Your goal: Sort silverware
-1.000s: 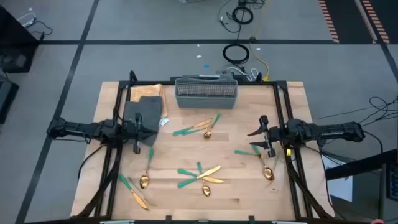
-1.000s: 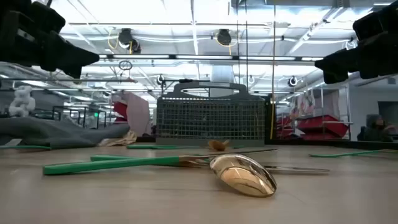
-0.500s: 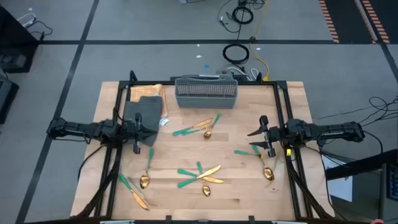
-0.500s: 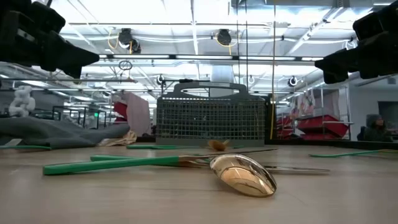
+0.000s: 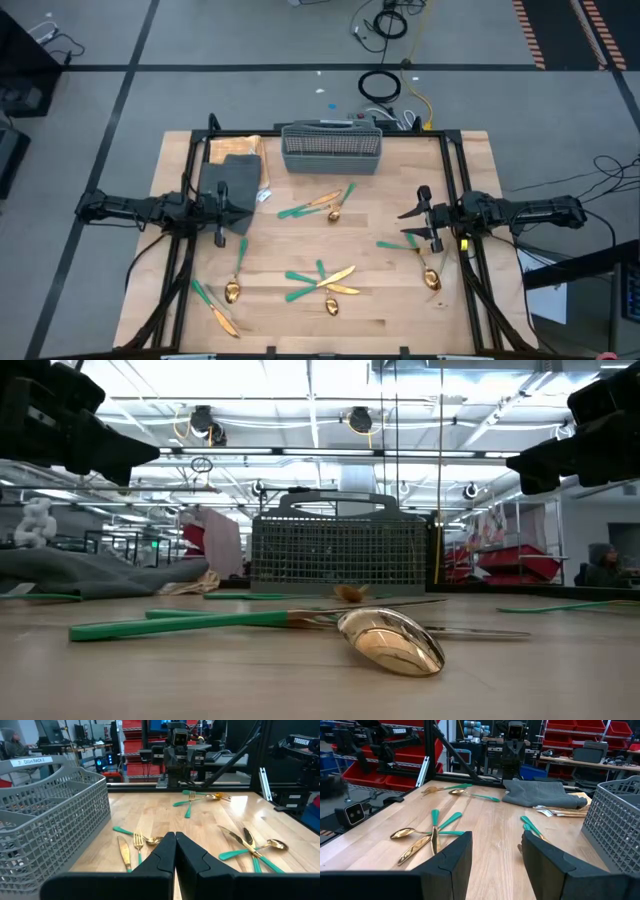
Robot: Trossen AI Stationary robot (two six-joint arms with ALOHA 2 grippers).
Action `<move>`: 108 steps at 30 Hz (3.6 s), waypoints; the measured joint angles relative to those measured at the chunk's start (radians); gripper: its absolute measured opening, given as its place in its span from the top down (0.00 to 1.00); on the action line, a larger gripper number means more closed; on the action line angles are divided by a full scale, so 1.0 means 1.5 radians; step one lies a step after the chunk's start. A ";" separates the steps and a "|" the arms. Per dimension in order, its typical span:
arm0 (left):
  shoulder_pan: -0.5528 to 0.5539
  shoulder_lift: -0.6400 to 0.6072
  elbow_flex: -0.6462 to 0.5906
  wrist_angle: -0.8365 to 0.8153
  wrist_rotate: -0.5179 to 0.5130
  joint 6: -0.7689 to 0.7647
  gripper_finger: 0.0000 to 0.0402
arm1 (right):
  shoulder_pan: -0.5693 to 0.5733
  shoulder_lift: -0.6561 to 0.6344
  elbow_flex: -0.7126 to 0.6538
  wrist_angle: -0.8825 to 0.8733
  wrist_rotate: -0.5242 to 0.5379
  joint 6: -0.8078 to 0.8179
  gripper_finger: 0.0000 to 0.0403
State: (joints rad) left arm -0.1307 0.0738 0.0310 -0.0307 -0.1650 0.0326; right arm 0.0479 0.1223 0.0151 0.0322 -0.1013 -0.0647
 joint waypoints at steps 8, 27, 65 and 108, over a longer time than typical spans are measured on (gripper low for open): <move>0.000 0.000 0.000 0.000 0.000 0.000 0.98 | 0.000 0.000 0.000 0.000 0.000 0.000 0.60; 0.000 0.000 -0.003 0.065 0.024 -0.001 0.98 | 0.000 0.000 0.000 0.000 0.000 0.000 0.60; -0.002 0.146 0.230 0.071 -0.069 -0.262 0.98 | 0.001 0.000 0.000 0.321 -0.067 0.040 0.60; -0.227 0.710 0.429 -0.497 0.107 -1.185 0.88 | 0.000 0.010 0.000 -0.012 0.067 0.068 0.40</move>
State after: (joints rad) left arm -0.4718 1.1385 0.6750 -0.7765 -0.0041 -1.7445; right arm 0.0483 0.1372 0.0147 0.0143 -0.0010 0.0374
